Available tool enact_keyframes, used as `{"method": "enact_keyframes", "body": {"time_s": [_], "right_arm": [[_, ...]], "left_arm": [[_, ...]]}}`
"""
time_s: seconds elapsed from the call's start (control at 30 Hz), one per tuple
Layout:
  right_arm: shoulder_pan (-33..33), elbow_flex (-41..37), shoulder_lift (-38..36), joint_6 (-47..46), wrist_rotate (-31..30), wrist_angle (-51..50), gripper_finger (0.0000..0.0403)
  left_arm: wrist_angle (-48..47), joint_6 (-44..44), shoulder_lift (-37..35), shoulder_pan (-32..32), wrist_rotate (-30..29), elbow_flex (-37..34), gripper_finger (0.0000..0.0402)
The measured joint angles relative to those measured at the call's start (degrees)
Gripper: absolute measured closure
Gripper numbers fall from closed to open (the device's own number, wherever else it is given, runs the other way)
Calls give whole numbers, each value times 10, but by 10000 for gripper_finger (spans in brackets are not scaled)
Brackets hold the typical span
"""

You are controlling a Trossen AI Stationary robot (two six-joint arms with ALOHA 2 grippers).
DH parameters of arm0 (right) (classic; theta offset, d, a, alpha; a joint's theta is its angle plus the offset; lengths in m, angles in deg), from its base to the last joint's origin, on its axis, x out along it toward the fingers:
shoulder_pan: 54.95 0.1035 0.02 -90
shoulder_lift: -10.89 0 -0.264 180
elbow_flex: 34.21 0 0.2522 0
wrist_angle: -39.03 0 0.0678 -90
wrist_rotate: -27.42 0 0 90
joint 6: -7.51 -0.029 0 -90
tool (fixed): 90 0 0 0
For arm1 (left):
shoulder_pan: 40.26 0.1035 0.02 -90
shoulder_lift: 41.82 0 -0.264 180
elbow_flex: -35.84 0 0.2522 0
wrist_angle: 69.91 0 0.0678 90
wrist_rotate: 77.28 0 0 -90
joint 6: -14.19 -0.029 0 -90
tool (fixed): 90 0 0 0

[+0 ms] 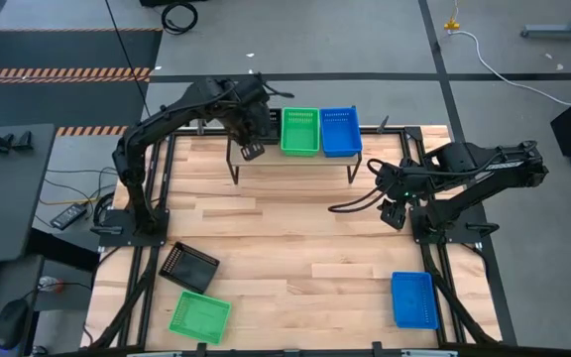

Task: Stack baskets on shelf by color
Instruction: Adjust the black baskets

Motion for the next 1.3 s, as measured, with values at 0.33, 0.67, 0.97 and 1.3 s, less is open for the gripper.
{"method": "enact_keyframes", "body": {"time_s": [0.33, 0.67, 0.97, 1.3], "right_arm": [[0, 0, 0, -5, 0, 1, 144], [0, 0, 0, -1, 0, 27, 144], [0, 0, 0, 8, 0, 27, 144], [0, 0, 0, 14, -12, 27, 144]], "left_arm": [[-16, -86, 0, 9, -11, 25, 298], [11, 89, 1, 20, -17, -17, 185], [11, -83, 1, 7, -68, -62, 180], [19, -107, 27, 6, -71, -63, 197]]}}
